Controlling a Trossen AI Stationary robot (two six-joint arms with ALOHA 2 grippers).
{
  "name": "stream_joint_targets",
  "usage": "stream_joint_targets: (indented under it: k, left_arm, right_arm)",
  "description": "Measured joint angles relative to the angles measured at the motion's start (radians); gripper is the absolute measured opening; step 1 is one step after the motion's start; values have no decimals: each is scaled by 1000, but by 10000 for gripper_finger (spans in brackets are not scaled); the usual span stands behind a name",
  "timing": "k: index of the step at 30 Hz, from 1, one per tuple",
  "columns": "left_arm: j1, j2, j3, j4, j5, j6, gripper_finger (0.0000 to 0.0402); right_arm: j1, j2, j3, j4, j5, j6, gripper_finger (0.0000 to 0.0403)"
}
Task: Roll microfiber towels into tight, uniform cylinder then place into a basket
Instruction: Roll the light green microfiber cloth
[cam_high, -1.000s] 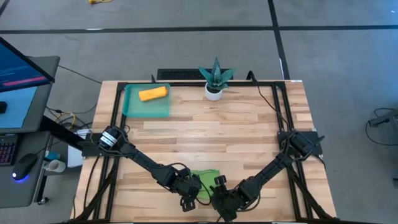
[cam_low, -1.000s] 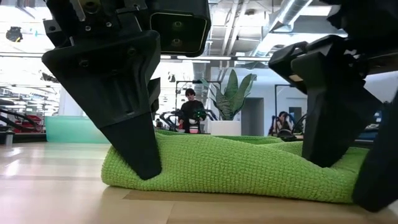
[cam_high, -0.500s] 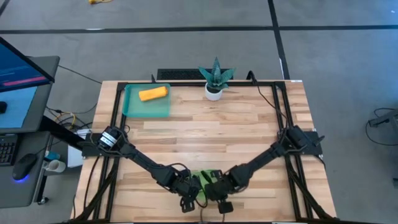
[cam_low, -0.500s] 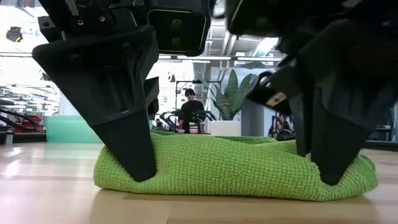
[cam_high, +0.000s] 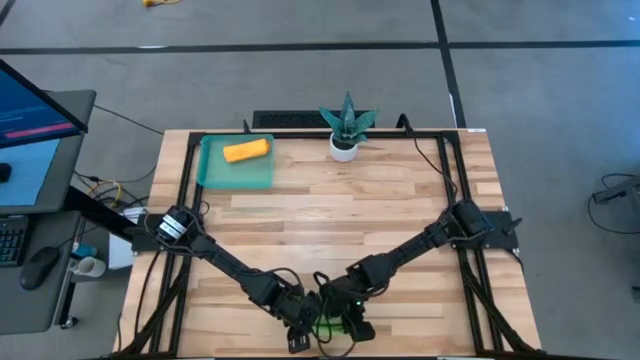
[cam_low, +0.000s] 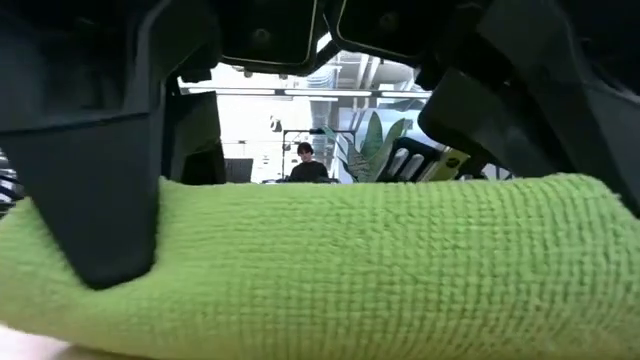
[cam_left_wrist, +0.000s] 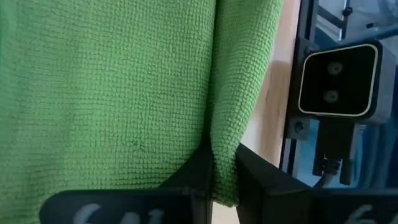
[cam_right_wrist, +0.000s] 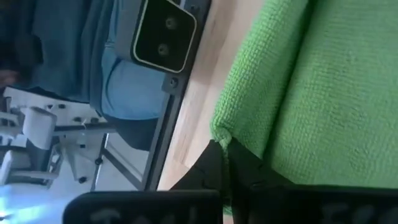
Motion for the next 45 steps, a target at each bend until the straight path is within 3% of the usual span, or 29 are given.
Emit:
stream_joint_targets:
  k: [3,8,15,24,39,45]
  left_arm:
    - [-3,0,-1,1,9,-17,27]
    - [-4,-1,-4,-20,24,-31,27]
    - [-6,-2,-5,-27,29,-28,27]
    - [-9,-3,-2,2,26,12,27]
    - [-9,-2,-6,21,-4,54,28]
    - [-11,-2,-6,10,-27,70,47]
  right_arm:
    - [-4,0,0,0,3,35,14]
    - [-28,0,-1,-22,112,185,18]
    - [-60,3,-1,-22,116,253,14]
    - [-17,5,-1,39,-60,314,13]
    - [-24,78,1,72,-100,336,19]
    - [-35,70,-1,68,-113,372,13]
